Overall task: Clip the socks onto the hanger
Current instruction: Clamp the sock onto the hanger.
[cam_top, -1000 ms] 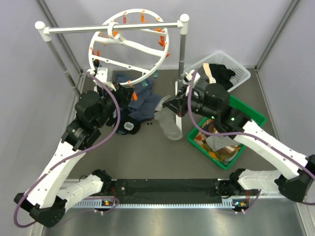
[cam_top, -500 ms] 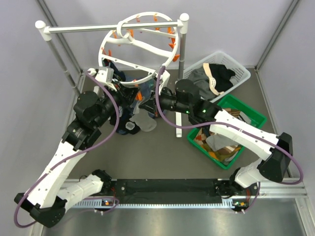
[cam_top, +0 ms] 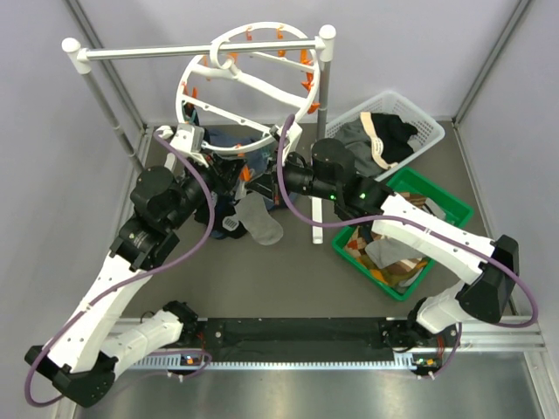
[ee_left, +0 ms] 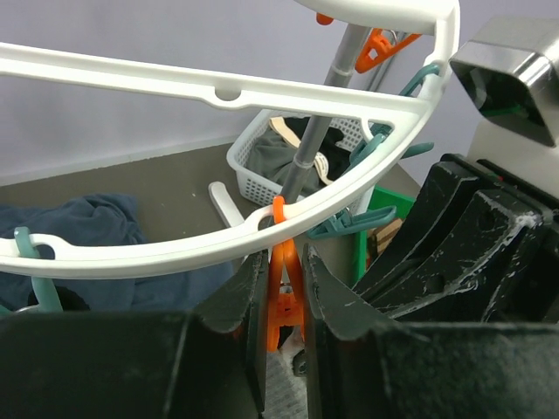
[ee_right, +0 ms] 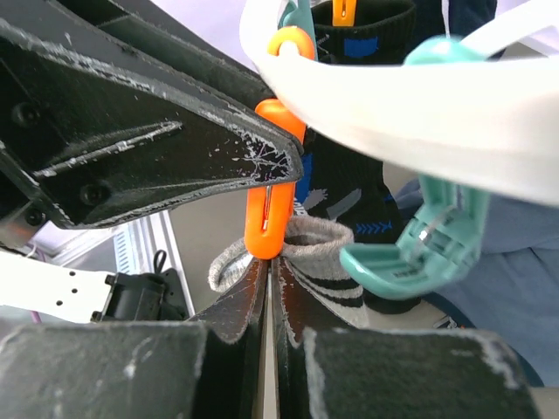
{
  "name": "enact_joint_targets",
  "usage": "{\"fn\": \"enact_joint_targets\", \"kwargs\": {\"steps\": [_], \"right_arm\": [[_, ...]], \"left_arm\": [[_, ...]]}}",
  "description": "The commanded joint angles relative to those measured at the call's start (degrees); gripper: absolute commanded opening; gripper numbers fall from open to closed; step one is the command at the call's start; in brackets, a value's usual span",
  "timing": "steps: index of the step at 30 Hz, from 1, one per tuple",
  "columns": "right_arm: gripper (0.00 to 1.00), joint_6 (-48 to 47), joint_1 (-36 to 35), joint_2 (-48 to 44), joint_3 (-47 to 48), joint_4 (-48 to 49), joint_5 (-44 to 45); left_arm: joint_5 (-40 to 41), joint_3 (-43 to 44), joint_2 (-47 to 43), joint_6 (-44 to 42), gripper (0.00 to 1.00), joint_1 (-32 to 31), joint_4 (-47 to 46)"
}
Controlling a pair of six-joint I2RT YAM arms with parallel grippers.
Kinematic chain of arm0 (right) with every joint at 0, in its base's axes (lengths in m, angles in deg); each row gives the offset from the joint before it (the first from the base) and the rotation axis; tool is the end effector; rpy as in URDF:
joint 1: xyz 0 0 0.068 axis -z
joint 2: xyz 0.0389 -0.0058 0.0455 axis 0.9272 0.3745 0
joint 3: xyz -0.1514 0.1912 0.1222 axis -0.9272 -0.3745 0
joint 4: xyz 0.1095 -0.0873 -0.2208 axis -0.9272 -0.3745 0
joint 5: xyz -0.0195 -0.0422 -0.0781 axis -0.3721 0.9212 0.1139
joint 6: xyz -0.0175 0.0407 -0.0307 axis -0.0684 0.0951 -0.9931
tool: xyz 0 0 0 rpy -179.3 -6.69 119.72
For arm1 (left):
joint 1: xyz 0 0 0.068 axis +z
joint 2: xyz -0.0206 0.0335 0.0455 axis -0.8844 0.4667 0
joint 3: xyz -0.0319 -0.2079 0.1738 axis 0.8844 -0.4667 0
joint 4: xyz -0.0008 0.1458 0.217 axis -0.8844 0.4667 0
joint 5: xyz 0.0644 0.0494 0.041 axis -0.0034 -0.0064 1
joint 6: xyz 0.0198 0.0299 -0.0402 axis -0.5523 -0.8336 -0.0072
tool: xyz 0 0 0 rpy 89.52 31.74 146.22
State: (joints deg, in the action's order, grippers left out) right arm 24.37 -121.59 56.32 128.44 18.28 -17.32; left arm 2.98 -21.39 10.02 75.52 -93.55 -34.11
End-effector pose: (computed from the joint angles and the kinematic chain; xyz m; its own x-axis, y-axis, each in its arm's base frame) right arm 0.1982 0.2850 0.4127 -0.3293 0.0195 -0.9440 -0.8770 0.3643 0.3134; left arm 0.1585 -0.0988 0.4434 -0.1224 -0.2733 -0.9541 0.5490 0.7822 -0.2945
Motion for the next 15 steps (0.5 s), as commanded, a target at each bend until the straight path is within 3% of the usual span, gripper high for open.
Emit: {"fn": "enact_joint_targets", "kwargs": {"steps": [1,15], "right_arm": [[0.0,-0.1,-0.6,-1.9,2.7,2.4,0.5],[0.0,0.0,-0.6,-3.0,1.5,2.1,1.1]], "left_arm": [[0.3,-1.1,-1.4,-4.4,0.0,-0.1,-3.1],[4.1,-1.4,-2.9,-6.6,0.0,-0.1,-2.6]]}}
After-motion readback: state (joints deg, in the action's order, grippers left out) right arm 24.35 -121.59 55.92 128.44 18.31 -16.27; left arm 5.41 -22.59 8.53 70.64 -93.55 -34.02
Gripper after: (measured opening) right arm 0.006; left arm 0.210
